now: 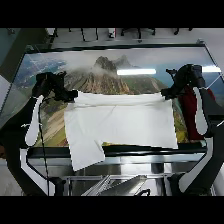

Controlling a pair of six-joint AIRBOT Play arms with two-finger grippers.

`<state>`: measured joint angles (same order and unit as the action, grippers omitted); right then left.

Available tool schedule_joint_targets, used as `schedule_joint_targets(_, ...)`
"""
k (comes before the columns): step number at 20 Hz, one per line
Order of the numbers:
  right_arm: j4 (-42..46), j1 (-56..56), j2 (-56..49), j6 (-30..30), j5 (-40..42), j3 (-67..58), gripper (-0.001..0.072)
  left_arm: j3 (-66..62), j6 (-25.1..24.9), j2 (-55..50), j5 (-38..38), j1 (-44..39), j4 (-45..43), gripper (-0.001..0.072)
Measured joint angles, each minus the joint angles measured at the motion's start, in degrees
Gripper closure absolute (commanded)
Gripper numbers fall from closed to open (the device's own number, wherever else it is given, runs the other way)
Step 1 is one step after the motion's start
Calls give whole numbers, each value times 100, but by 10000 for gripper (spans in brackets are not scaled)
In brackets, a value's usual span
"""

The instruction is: Fold the shirts.

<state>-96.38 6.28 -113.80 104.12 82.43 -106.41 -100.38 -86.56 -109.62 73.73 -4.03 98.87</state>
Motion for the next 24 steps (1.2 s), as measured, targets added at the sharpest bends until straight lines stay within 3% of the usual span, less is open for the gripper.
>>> schedule_joint_targets(1,42,-9,0,-70,0,-2,241,4,0,0,7,-22,-2,558)
schedule_joint_targets(2,48,-15,0,-149,13,-7,242,-4,-2,-2,55,-44,-4,251)
schedule_joint_targets(3,46,-15,11,-227,57,-13,242,-35,-2,-4,109,-59,-2,92)
schedule_joint_targets(9,20,175,662,-522,586,-50,248,-918,2,37,1231,74,26,95)
schedule_joint_targets(10,11,256,846,-542,675,-24,258,-1045,2,98,1504,146,26,95)
schedule_joint_targets(12,-125,503,1307,-560,815,232,345,-1005,-2,326,1963,326,24,96)
schedule_joint_targets(13,-271,678,1613,-557,826,529,343,-791,-37,511,2114,431,13,96)
schedule_joint_targets(14,-407,863,1928,-551,833,903,333,-420,-52,763,2225,551,11,96)
schedule_joint_targets(16,-667,1322,2645,-402,699,1923,180,656,-116,1362,2227,789,35,95)
schedule_joint_targets(20,-1130,2463,3807,0,289,4085,181,3357,-442,2614,1672,1185,732,95)
schedule_joint_targets(24,-1788,3368,4207,363,-72,5414,181,5466,-798,3427,883,1355,1331,96)
